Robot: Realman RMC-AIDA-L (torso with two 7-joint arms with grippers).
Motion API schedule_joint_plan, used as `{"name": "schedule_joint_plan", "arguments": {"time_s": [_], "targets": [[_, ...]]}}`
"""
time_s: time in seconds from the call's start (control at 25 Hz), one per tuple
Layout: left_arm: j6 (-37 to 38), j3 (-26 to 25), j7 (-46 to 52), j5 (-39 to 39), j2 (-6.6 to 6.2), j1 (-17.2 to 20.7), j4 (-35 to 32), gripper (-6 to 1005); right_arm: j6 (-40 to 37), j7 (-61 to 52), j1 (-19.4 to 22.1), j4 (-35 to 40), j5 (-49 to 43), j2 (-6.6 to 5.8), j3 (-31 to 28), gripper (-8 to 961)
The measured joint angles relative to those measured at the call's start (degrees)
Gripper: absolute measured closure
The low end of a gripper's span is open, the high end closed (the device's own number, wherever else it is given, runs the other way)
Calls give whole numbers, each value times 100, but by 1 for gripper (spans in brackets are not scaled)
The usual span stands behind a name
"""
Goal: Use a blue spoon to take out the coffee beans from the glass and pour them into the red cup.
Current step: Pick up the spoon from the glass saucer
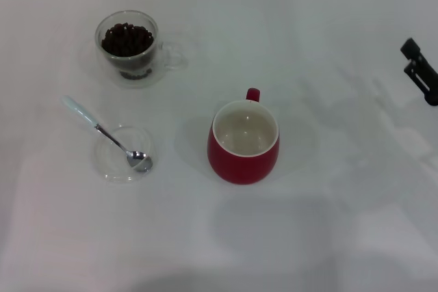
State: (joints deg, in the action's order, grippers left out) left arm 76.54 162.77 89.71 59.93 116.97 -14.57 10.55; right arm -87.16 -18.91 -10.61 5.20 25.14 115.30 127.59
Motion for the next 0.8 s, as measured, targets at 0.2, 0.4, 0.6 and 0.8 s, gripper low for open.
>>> {"name": "schedule_joint_plan", "arguments": {"time_s": [0.2,0.4,0.6,0.8], "targets": [[-3,3,825,-972,-250,-348,50,122,26,156,-125,26,2,4,-13,199],[-58,17,1239,-2026,-460,-904,60,148,45,186,-139,126,-7,12,-21,199],[-272,21,1379,-2540,-471,-1264,93,175,46,189,-124,126,2,10,-25,198],[-366,19,1434,-3038,-466,-1471,97,354,72,191,-130,105,6,9,-29,198]]}}
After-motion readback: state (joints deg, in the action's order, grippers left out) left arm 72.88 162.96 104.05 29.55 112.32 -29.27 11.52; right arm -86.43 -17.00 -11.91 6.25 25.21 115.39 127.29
